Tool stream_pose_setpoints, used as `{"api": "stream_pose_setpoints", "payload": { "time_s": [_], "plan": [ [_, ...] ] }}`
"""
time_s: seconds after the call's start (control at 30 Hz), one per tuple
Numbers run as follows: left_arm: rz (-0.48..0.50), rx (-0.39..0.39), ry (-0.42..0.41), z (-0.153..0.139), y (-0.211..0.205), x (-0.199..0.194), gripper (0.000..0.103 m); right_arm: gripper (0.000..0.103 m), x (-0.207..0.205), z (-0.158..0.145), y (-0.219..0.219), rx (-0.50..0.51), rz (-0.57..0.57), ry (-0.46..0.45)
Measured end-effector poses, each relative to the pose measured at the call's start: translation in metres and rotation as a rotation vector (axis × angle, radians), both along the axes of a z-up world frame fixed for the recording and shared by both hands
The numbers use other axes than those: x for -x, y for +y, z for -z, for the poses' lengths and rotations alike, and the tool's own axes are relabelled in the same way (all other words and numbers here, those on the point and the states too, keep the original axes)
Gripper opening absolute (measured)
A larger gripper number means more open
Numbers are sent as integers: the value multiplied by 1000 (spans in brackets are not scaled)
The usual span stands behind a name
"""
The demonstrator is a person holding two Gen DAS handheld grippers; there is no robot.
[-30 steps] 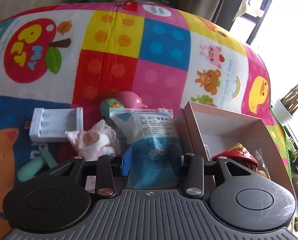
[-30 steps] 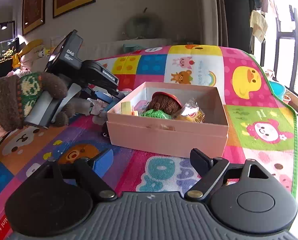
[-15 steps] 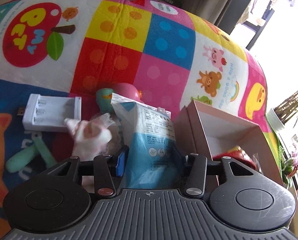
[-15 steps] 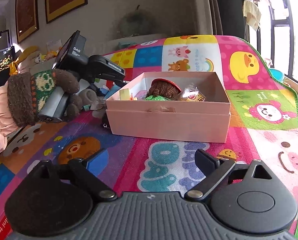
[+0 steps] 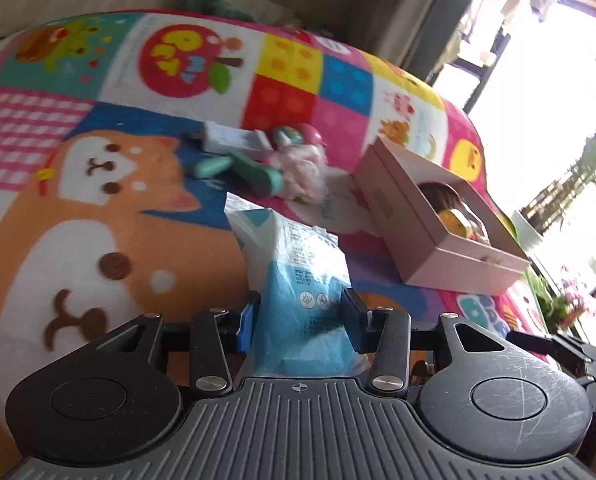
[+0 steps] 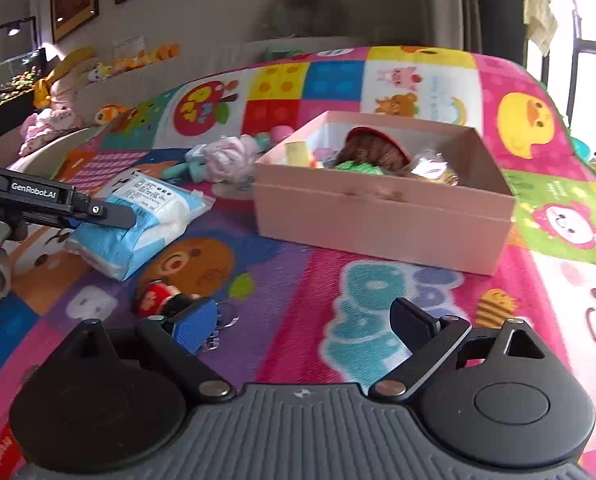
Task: Organize objects
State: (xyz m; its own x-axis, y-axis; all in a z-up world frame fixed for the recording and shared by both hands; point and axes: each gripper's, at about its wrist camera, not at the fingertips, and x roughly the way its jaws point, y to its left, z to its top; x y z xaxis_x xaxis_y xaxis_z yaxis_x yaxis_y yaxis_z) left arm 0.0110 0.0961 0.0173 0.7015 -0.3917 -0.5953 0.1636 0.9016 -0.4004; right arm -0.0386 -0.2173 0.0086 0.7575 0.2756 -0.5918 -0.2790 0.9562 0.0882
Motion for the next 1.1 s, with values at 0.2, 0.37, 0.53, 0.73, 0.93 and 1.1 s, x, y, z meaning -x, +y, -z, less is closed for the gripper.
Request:
{"api": "stream_pose_setpoints", "payload": {
  "time_s": [0.2, 0.37, 0.53, 0.73, 0.93, 1.1],
  "plan": [
    [-37, 71, -4, 4, 32, 15, 49, 94, 10, -12, 38, 22, -151, 19],
    [12, 114, -2, 9, 24, 21, 49, 93, 13, -17, 65, 71, -233, 5],
    [79, 105, -4, 9, 13, 30, 49, 69, 4, 0, 87, 180, -248, 41],
    [45, 140, -24, 15, 20, 21, 49, 69, -18, -46, 72, 179, -203, 14],
    [22, 141, -62, 18, 29, 19, 49, 83, -144, -118, 95, -55, -127, 133],
    [-68, 44, -33, 5, 53, 5, 48, 83, -287, -84, 138, 29, 77, 286]
  ]
}}
